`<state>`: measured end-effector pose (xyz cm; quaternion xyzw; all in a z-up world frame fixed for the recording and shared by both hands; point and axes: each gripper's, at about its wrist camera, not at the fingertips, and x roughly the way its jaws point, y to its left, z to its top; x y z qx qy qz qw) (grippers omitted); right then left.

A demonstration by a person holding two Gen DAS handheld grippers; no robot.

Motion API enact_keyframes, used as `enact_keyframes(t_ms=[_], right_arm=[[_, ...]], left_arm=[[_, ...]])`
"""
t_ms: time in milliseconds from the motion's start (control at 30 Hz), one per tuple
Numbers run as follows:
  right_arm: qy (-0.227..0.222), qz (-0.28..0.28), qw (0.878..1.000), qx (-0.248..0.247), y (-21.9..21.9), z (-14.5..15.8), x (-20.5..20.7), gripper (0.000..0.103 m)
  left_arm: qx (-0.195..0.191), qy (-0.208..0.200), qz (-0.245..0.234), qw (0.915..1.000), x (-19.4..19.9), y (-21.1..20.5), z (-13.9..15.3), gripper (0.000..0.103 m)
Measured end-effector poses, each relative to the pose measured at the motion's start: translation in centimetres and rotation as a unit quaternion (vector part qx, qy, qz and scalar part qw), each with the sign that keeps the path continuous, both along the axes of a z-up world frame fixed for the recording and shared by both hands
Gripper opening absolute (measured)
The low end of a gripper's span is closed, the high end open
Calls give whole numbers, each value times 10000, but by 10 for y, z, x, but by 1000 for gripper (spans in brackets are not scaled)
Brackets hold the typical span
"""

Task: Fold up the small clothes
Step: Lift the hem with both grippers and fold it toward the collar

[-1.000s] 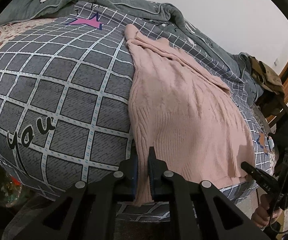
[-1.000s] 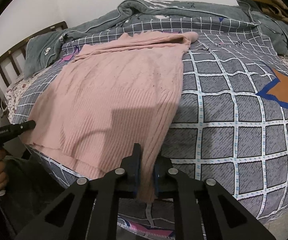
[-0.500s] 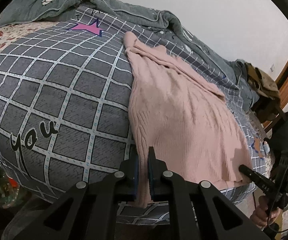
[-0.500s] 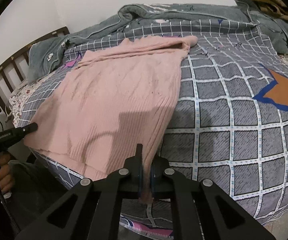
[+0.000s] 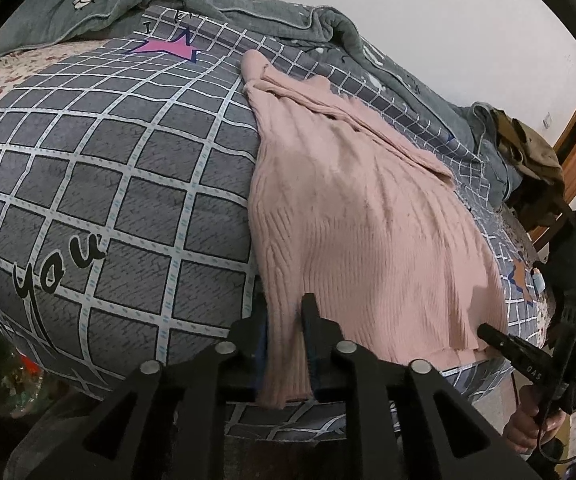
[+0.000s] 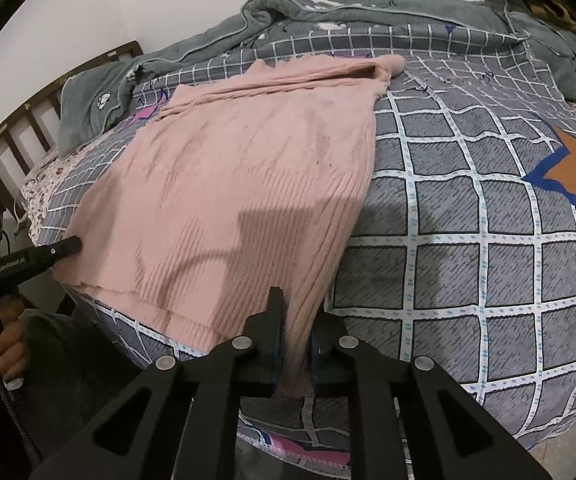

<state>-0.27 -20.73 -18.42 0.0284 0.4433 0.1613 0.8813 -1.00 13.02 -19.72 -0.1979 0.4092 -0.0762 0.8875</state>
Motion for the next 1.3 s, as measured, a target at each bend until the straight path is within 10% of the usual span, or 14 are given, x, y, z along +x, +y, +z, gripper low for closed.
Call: enact_keyframes(t_ms=[400,767,1300], right_arm=[[-140,-10,9999,-77,1,10,-3,6],[-438,-126,9921,1169,-18,71,7,5],[-716,-371,9788,1885,-29,141,115,5]], left_arm=[[-420,-104,-34,9991,-5,5,7,8],[-962,-441,135,9943,5,24,65,7],[-1262,-806,191,9885,127,31,144,7]])
